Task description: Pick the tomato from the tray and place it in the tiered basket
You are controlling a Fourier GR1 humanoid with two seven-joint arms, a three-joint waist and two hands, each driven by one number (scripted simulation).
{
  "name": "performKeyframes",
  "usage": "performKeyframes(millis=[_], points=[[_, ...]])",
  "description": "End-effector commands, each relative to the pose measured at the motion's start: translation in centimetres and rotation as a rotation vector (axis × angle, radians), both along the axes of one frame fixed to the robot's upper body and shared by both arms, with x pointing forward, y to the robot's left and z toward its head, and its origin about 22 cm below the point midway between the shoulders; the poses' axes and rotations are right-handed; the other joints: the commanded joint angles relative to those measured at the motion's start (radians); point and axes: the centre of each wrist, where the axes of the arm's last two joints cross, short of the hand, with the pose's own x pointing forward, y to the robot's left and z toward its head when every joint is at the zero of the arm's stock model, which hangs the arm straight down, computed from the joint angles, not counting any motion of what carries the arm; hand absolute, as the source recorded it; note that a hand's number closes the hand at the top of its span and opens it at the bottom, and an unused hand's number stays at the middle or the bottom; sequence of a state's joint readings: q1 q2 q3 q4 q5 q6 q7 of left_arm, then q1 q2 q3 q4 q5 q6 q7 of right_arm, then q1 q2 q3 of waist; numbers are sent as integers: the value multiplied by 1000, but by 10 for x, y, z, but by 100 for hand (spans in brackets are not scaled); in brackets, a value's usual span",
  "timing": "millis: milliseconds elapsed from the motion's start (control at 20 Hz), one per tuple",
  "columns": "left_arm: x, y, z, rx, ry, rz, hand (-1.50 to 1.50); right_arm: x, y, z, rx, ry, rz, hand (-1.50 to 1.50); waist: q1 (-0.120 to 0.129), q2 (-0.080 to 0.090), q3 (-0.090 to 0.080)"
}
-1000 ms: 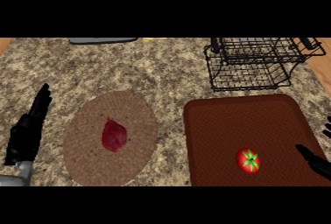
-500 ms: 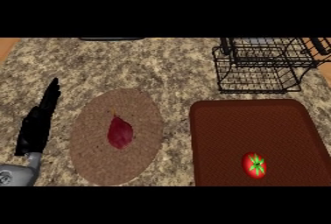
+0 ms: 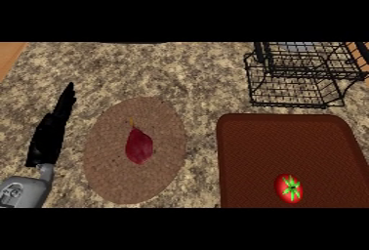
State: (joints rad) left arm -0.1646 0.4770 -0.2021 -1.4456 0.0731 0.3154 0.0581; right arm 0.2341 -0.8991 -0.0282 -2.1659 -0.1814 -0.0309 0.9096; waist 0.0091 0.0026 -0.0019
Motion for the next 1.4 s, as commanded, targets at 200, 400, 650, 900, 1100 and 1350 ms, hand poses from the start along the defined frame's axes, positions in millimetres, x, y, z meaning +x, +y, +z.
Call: performKeyframes(millis=[200, 400, 650, 900, 1100, 1350], points=[[8, -1, 0, 0, 10, 5, 0, 26, 33, -13, -17, 192, 8, -150, 4, 1, 1], [-1, 7, -10, 2, -11, -8, 0, 31, 27, -19, -61, 256, -14, -150, -1, -2, 1], [4, 12, 3, 4, 4, -4, 0, 35, 42, -55, -64, 272, 15, -150, -2, -1, 2], [3, -4, -4, 3, 3, 19, 0, 18, 56, -31, -109, 250, 39, -150, -12, -3, 1], [1, 0, -1, -6, 22, -10, 0, 17, 67, -54, -187, 262, 33, -150, -7, -3, 1], [2, 9, -13, -7, 10, -6, 0, 20, 60, -36, -227, 249, 49, -150, -11, -3, 1]])
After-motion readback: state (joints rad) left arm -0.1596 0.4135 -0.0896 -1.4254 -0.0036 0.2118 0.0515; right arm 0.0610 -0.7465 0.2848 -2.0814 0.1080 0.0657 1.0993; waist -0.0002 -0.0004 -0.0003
